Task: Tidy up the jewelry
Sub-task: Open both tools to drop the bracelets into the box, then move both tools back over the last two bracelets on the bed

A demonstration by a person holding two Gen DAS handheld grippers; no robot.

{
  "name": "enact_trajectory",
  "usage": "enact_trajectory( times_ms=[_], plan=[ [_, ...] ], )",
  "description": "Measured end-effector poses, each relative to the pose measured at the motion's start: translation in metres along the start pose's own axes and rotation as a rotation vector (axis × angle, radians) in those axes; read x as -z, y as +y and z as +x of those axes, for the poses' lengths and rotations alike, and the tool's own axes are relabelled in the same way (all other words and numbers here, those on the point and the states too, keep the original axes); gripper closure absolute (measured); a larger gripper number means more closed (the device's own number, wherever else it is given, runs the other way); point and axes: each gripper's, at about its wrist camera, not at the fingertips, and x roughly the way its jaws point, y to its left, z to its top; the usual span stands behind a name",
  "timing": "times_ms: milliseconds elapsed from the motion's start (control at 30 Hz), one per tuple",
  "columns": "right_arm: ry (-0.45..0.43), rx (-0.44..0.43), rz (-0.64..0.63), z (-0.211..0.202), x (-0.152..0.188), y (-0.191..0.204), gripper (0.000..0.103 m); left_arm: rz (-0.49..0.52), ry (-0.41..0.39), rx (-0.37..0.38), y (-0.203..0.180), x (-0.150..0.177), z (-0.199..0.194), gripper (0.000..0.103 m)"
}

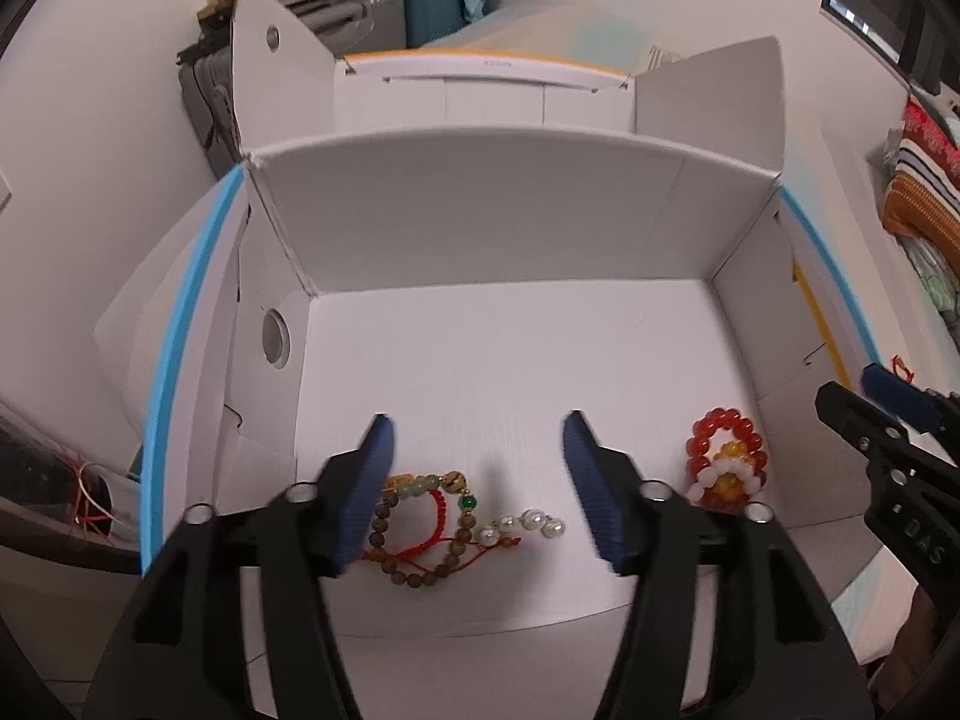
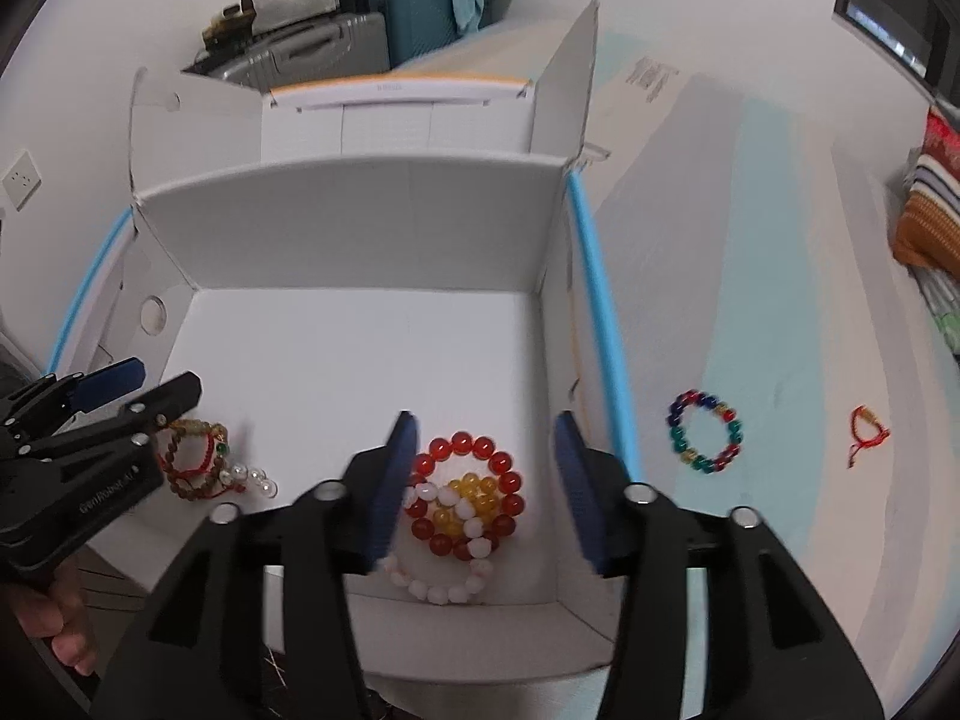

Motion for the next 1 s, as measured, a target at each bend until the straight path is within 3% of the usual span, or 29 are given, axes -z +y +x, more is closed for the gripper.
enact_trajectory(
  times_ms=[133, 467, 1000],
  plan=[
    [-0.053, 0.021, 0.007, -0.022, 0.0, -0.01, 0.032, 0.021, -0.035, 0.002, -0.013, -0.003, -0.012, 0.025],
    [-0.167, 0.082, 0.055, -0.07, 0.007, -0.052, 0.008, 0.052, -0.096, 0.03, -0.054, -0.004, -0.036, 0.008],
    [-0.202, 0.176, 0.192, -0.114, 0.038, -0.163, 0.008, 0.203, -0.138, 0.134, -0.177, -0.007, -0.058, 0.006]
  ],
)
